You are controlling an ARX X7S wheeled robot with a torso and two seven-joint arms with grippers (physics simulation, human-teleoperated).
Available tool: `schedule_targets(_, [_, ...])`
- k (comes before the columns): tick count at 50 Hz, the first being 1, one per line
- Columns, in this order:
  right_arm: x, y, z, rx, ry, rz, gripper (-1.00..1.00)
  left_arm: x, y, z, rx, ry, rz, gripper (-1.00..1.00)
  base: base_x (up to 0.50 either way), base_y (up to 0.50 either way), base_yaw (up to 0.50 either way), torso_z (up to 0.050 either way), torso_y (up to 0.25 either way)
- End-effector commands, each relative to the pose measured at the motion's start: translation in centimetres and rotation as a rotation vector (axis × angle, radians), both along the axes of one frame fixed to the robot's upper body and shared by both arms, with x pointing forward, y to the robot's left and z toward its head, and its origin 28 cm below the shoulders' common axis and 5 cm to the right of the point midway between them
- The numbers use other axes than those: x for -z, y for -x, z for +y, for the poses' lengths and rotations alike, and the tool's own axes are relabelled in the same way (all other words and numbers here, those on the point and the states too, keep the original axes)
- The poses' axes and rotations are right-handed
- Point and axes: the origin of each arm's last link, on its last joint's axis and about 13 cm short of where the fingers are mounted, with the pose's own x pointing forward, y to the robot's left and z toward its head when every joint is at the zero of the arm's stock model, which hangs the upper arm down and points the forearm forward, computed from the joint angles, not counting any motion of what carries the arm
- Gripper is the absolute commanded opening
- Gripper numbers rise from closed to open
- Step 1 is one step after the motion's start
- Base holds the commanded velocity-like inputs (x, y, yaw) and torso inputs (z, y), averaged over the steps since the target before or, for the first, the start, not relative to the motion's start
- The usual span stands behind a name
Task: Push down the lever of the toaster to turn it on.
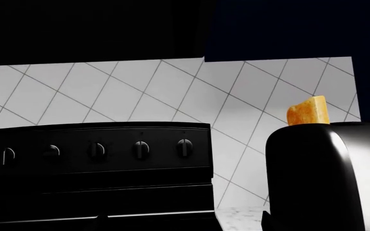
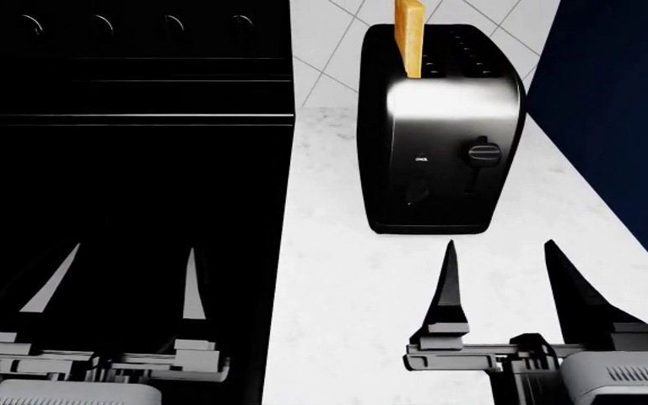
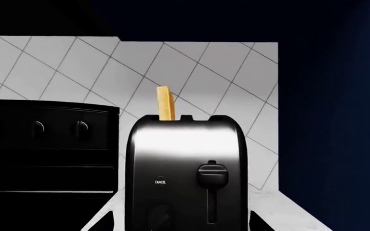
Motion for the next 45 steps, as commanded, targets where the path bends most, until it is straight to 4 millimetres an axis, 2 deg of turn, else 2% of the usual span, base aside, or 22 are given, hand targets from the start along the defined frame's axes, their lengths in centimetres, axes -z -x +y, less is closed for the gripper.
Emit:
schedule_targets(1, [-2.0, -1.1, -0.7, 0.046, 0.018, 0.061, 1.0, 0.3, 0.2, 0.2, -0.001, -0.001, -0.001, 1.0, 0.0, 0.0, 0.0, 0.0, 0.0])
schedule_targets(4, [-4.1, -2.5, -0.9, 0.095, 0.067, 0.105, 1.0, 0.5, 0.2, 0.4, -0.001, -0.001, 0.002, 1.0, 0.0, 0.0, 0.0, 0.0, 0.0])
schedule_targets(10, [-7.5, -5.2, -1.1, 0.029, 0.084, 0.26, 1.0, 0.5, 0.2, 0.7, -0.001, 0.01, -0.002, 1.0, 0.0, 0.0, 0.0, 0.0, 0.0])
schedule_targets(17, [-9.7, -8.0, -1.6, 0.112, 0.114, 0.318, 1.0, 0.4, 0.4, 0.8, 0.006, 0.013, -0.005, 1.0, 0.0, 0.0, 0.0, 0.0, 0.0])
schedule_targets(26, [-11.4, -9.4, -1.9, 0.144, 0.126, 0.351, 1.0, 0.4, 0.4, 0.8, 0.008, 0.013, -0.004, 1.0, 0.0, 0.0, 0.0, 0.0, 0.0])
schedule_targets(45, [-12.2, -10.7, -1.9, 0.097, 0.106, 0.44, 1.0, 0.3, 0.4, 0.8, 0.01, 0.015, -0.004, 1.0, 0.0, 0.0, 0.0, 0.0, 0.0])
